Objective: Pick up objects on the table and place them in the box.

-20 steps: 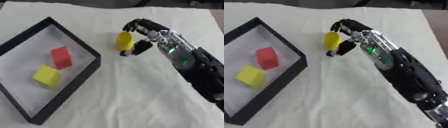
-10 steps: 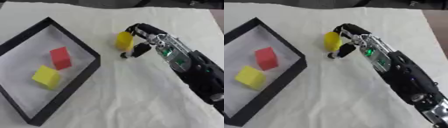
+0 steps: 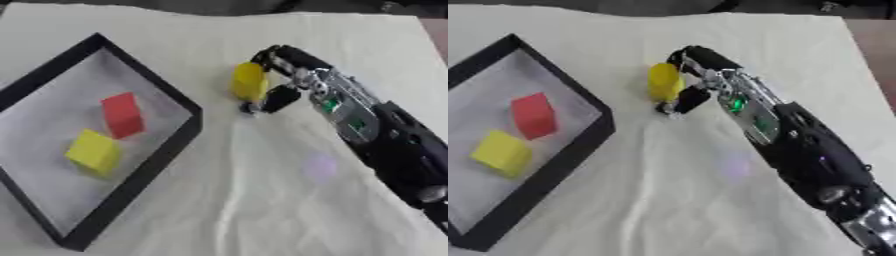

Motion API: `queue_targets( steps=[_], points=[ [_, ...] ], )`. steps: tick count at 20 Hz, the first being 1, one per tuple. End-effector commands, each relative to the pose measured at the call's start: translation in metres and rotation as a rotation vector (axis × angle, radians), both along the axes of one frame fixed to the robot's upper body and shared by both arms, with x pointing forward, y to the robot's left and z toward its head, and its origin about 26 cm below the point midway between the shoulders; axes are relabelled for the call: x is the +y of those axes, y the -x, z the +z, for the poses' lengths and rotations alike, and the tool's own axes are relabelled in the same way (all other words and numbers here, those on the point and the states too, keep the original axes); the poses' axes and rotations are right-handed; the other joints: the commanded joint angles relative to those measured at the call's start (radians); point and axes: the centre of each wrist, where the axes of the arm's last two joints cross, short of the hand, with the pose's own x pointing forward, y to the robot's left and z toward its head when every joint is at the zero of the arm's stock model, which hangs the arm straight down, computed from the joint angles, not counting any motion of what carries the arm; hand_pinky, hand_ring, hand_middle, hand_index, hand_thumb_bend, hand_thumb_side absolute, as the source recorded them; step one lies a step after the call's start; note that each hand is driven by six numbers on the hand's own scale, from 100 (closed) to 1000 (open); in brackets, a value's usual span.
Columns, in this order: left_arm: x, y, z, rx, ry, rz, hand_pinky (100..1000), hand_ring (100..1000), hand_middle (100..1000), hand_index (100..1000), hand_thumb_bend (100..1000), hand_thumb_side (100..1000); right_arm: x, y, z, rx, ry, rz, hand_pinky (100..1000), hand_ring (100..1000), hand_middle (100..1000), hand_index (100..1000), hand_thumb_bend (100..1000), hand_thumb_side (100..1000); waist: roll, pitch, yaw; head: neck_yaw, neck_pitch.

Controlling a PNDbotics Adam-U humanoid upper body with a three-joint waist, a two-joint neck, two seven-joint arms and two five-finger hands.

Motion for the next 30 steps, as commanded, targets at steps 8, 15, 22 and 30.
queue_targets(
  steps=[8, 15, 22, 30],
  points=[
    [0.001, 0.001, 0.009, -0.02, -0.029, -0.002, 797, 865, 823, 898, 618, 718, -0.004, 0.007, 0.021, -0.081, -0.005, 0.001, 812, 702, 572, 693, 498, 100, 0.015, -0.006, 0.0, 0.001, -0.011],
    [0.002, 0.001, 0.01, -0.02, -0.033, 0.0, 797, 866, 824, 898, 619, 717, -0.002, 0.009, 0.022, -0.05, -0.017, 0.025, 804, 676, 546, 675, 480, 100, 0.016, -0.005, 0.0, 0.001, -0.012],
    [0.002, 0.001, 0.009, -0.017, -0.034, 0.0, 796, 867, 823, 897, 618, 718, 0.003, 0.016, 0.036, -0.111, -0.037, 0.04, 795, 642, 504, 639, 469, 100, 0.016, -0.007, -0.003, 0.001, -0.01],
    [0.003, 0.002, 0.01, -0.019, -0.042, 0.003, 796, 868, 824, 897, 617, 715, 0.034, 0.049, 0.113, -0.342, -0.019, 0.201, 798, 630, 494, 628, 468, 100, 0.017, -0.022, -0.006, -0.005, 0.0]
  ],
)
